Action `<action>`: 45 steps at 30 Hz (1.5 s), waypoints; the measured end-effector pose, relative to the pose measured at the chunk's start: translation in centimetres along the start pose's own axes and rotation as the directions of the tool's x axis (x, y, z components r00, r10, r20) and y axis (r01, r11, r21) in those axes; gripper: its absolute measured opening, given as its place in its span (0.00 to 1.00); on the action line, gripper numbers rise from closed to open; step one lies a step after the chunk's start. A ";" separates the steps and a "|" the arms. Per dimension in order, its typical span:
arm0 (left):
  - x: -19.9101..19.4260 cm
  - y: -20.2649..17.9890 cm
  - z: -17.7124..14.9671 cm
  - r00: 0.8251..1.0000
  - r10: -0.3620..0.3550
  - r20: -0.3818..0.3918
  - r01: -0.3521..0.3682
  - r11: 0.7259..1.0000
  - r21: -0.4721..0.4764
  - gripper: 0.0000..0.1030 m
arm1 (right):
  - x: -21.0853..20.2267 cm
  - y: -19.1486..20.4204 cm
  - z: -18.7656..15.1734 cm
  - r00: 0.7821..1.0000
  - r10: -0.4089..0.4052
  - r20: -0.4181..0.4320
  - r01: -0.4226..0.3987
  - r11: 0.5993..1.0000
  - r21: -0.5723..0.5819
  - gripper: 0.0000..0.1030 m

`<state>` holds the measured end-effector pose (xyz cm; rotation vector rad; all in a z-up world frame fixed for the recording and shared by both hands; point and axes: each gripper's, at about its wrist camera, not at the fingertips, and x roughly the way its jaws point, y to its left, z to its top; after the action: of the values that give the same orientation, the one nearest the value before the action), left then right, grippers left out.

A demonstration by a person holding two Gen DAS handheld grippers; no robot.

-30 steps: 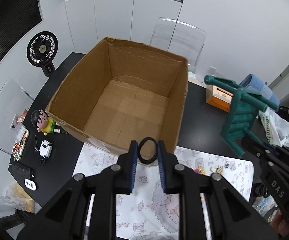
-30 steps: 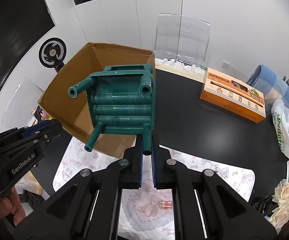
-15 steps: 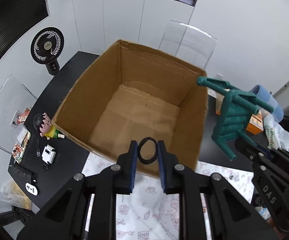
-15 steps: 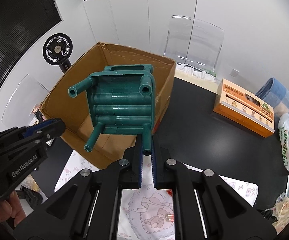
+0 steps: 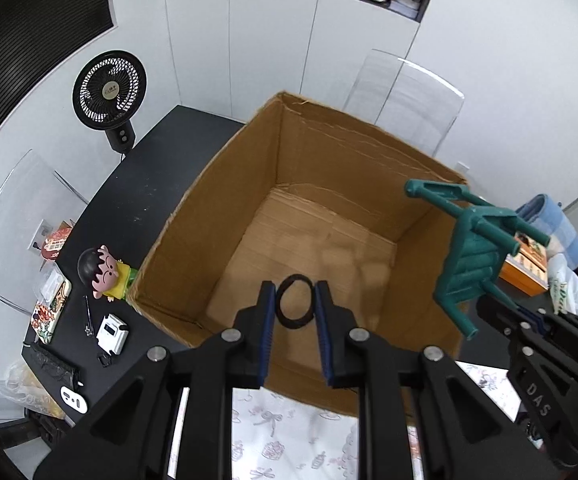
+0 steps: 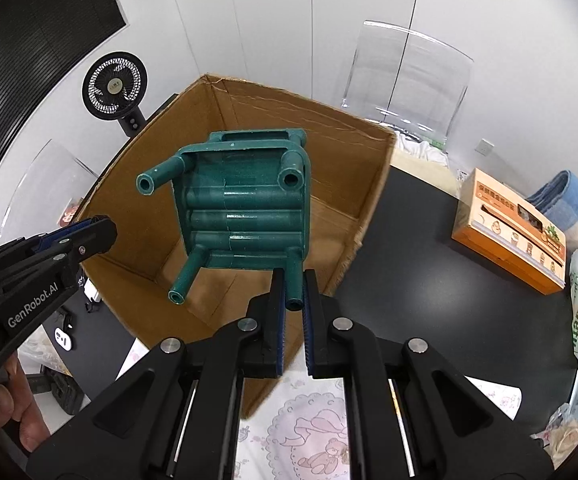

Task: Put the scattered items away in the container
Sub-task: 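Carry the green chair and black hair tie over the cardboard box, then open both grippers to drop the chair and hair tie into the box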

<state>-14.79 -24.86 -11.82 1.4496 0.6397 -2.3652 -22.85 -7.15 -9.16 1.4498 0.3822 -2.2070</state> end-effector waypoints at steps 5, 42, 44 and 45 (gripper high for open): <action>2.1 0.8 0.4 0.999 0.015 -0.032 -0.015 1.000 -0.002 0.19 | 2.0 0.6 1.1 1.000 0.002 -0.026 -0.003 1.000 -0.012 0.07; 8.5 1.3 1.1 0.990 0.031 -0.136 -0.024 0.999 0.047 0.19 | 9.1 1.8 2.1 0.987 0.007 -0.163 -0.012 1.000 -0.026 0.07; 8.5 1.3 1.1 0.990 0.018 -0.143 -0.012 0.999 0.040 0.19 | 9.0 1.8 2.1 0.986 0.011 -0.165 -0.015 1.000 -0.024 0.07; 8.5 1.3 1.1 0.989 0.019 -0.144 -0.014 0.999 0.040 0.19 | 9.0 1.8 2.2 0.986 0.014 -0.165 -0.018 1.000 -0.023 0.07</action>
<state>-18.87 -26.70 -19.30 1.6488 0.6170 -2.2877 -26.61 -11.79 -16.48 1.6217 0.4496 -2.0689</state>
